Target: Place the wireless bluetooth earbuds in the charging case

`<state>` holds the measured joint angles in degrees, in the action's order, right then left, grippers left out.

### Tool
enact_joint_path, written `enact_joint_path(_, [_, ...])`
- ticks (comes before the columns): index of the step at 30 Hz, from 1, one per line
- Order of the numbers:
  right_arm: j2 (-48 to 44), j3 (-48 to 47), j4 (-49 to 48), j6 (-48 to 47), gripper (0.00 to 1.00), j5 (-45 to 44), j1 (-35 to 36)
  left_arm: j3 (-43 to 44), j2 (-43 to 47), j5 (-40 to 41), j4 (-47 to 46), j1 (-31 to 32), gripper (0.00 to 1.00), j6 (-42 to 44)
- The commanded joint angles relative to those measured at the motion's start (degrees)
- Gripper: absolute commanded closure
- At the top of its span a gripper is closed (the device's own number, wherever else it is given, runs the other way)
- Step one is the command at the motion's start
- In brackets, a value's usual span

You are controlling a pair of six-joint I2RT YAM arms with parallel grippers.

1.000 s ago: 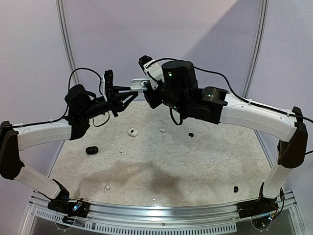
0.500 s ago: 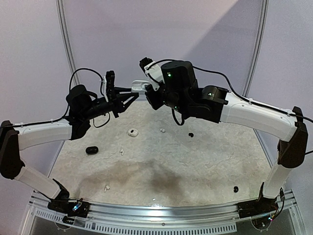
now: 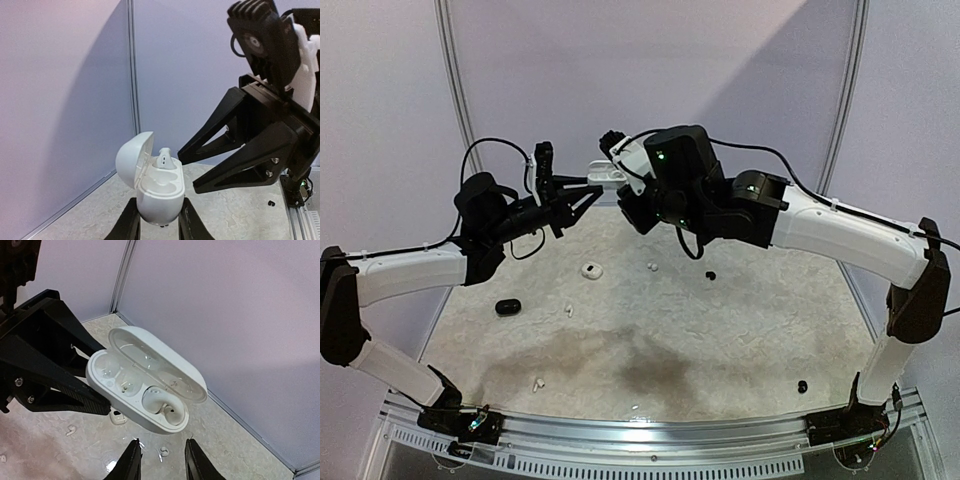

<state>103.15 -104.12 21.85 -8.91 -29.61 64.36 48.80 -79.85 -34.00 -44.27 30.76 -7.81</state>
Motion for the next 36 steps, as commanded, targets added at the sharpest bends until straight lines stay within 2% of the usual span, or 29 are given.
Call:
enact_joint_path(1, [-2.01, -1.83, 1.58, 2.07, 0.67, 4.32, -1.45, 1.39, 0.35, 3.73, 1.35, -0.25, 1.00, -1.09])
enact_joint_path(5, [-5.96, -0.50, 1.26, 8.57, 0.58, 15.92, -6.28, 1.11, 0.94, 5.69, 3.38, -1.88, 1.00, -2.15])
enact_joint_path(7, [-7.24, 1.22, 0.42, 14.54, 0.56, 20.36, -9.77, 0.69, 1.32, 6.37, 4.19, -2.58, 1.00, -2.12])
enact_joint_path(10, [-6.18, 1.76, 1.79, 23.95, 0.59, 21.49, -15.02, 0.22, 1.92, 7.96, 5.90, -3.51, 1.00, -2.12])
enact_joint_path(17, [6.31, -2.95, 8.41, 41.28, 0.60, 18.12, -20.81, -0.73, 3.66, 9.58, 8.76, -5.18, 1.00, -1.97])
enact_joint_path(20, [15.26, -9.34, 12.75, 43.03, 0.58, 17.79, -21.09, -1.43, 4.33, 9.33, 9.11, -5.35, 1.00, -1.58])
enact_joint_path(26, [31.71, -21.24, 16.24, 40.33, 0.44, 17.95, -21.11, -2.27, 4.92, 8.61, 9.62, -5.33, 1.00, -1.09])
enact_joint_path(31, [38.45, -23.05, 13.74, 38.70, 0.32, 19.76, -21.11, -2.71, 5.28, 8.06, 9.73, -5.36, 1.00, -0.68])
enact_joint_path(36, [42.67, -23.33, 12.50, 38.61, 0.32, 20.20, -21.11, -2.83, 5.26, 7.67, 9.89, -5.34, 1.00, -0.68])
